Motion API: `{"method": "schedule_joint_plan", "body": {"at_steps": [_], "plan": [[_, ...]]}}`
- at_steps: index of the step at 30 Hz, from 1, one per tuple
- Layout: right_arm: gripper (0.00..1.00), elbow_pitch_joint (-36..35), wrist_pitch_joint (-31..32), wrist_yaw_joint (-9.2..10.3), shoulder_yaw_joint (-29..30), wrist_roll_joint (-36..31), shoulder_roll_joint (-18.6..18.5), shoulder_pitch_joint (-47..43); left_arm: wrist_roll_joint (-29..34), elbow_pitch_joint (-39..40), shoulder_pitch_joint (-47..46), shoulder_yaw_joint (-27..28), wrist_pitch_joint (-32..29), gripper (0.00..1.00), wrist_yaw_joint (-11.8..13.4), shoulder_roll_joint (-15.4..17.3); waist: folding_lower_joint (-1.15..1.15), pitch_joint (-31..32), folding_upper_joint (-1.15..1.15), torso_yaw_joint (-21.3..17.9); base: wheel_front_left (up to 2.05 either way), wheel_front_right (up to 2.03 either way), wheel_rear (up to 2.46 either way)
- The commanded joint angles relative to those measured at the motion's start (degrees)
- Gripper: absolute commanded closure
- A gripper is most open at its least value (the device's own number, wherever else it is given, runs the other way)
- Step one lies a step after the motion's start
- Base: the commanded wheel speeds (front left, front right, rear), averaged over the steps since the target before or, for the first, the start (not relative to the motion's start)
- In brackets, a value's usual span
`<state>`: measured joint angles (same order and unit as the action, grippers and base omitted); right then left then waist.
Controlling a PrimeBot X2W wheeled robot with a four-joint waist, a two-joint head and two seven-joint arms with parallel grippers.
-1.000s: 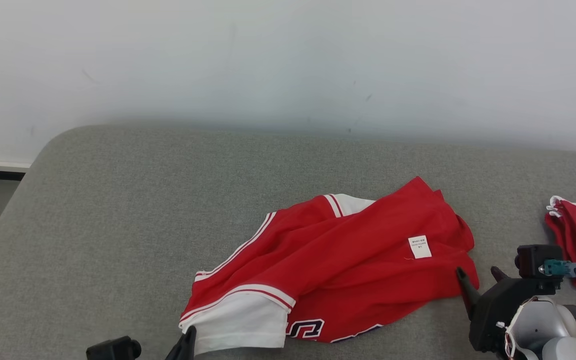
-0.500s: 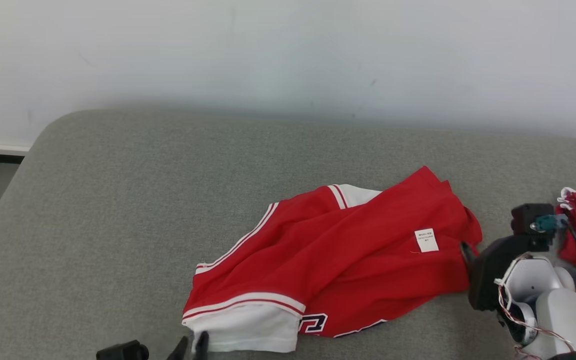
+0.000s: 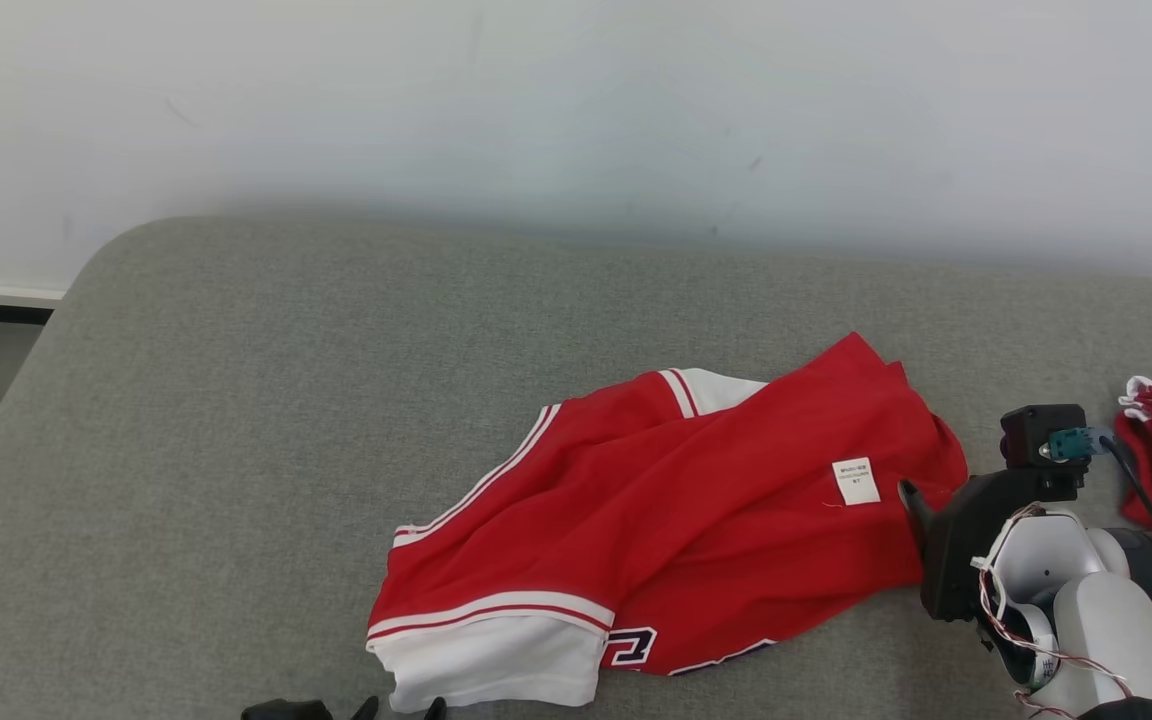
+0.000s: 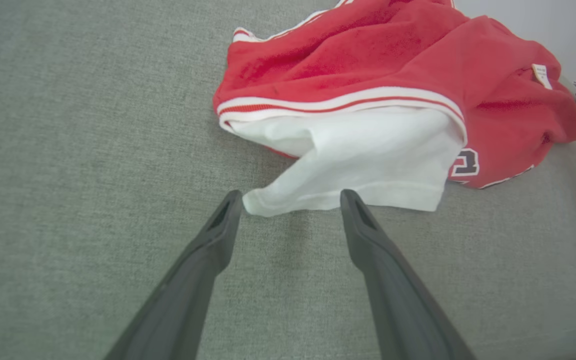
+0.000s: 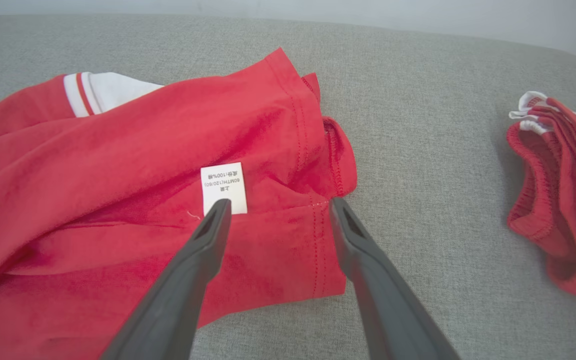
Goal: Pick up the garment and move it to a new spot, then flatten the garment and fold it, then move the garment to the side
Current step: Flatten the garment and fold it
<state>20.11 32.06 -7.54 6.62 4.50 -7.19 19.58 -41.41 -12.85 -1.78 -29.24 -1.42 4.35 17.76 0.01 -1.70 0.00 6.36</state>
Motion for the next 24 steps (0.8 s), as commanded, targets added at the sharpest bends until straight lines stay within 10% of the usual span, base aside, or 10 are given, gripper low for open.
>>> {"method": "schedule_joint_plan", "body": {"at_steps": [1, 8, 13, 24], "plan": [[0.00, -0.08, -0.24, 0.12, -0.25, 0.48, -0.17, -0.68, 1.23, -0.98, -1.01, -0.48, 0.47, 0.00, -0.47, 0.69, -0.01, -0.05, 0.00, -0.37, 0.00, 0.00, 0.00], [0.00, -0.44, -0.07, 0.12, -1.33, 1.24, -1.09, -0.91, 3.58, -6.61, -3.43, -2.22, 2.67, 0.00, -2.17, 0.62, -0.01, 0.00, 0.00, -1.45, 0.00, 0.00, 0.00], [0.00, -0.73, -0.14, 0.12, -1.18, 1.46, -1.54, -1.52, 4.74, -8.36, -4.27, -2.83, 4.34, 1.00, -2.78, 1.20, -0.01, 0.25, 0.00, -1.47, 0.00, 0.00, 0.00], [0.00, 2.67, 4.51, 0.12, 3.52, -1.44, -1.57, 1.96, 3.84, -5.44, -2.65, -2.54, 3.72, 1.00, -1.84, 2.56, -0.01, -0.49, 0.00, 0.01, 0.00, 0.00, 0.00]]}}
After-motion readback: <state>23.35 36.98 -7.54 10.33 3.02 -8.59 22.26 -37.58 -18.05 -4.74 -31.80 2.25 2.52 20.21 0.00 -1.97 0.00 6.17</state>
